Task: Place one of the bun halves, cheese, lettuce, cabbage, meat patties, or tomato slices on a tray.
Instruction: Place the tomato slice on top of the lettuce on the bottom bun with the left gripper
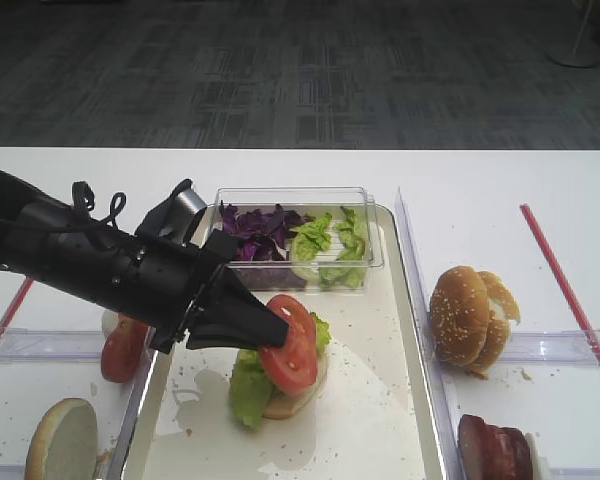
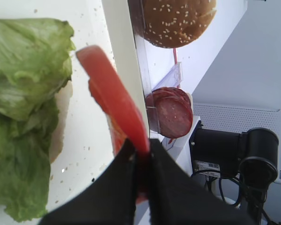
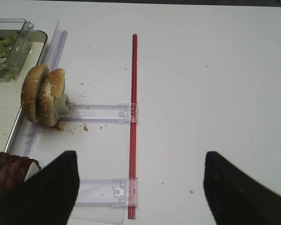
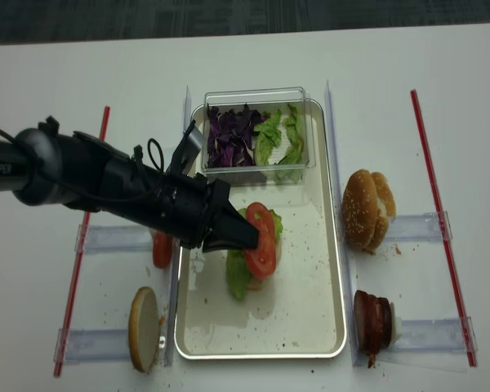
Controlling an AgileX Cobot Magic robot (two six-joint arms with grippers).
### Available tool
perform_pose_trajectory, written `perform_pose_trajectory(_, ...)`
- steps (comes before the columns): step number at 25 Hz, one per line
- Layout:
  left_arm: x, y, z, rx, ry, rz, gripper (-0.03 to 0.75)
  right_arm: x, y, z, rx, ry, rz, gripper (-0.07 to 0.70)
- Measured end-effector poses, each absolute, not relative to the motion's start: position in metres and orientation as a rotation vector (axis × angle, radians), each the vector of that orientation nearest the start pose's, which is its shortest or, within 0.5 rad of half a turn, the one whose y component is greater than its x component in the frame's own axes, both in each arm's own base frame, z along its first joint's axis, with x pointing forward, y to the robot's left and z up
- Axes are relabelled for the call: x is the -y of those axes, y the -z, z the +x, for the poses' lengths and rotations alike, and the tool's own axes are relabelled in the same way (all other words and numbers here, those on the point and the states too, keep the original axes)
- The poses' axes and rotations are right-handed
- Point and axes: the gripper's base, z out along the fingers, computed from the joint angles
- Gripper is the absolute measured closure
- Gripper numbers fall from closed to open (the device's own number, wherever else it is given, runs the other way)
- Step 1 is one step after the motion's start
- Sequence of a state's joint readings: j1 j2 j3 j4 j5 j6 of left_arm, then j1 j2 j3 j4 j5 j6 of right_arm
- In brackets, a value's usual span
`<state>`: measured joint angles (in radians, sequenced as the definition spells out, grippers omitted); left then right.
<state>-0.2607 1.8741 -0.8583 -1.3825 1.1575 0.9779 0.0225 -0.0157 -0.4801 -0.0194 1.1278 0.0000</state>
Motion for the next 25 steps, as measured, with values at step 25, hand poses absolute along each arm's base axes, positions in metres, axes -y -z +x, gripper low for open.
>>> perform_pose_trajectory(25,0.157,-0.134,0.27,-2.661,1.696,0.339,0.706,0.002,-0.266,-0.008,-2.115,0.01,-0.022,0.061)
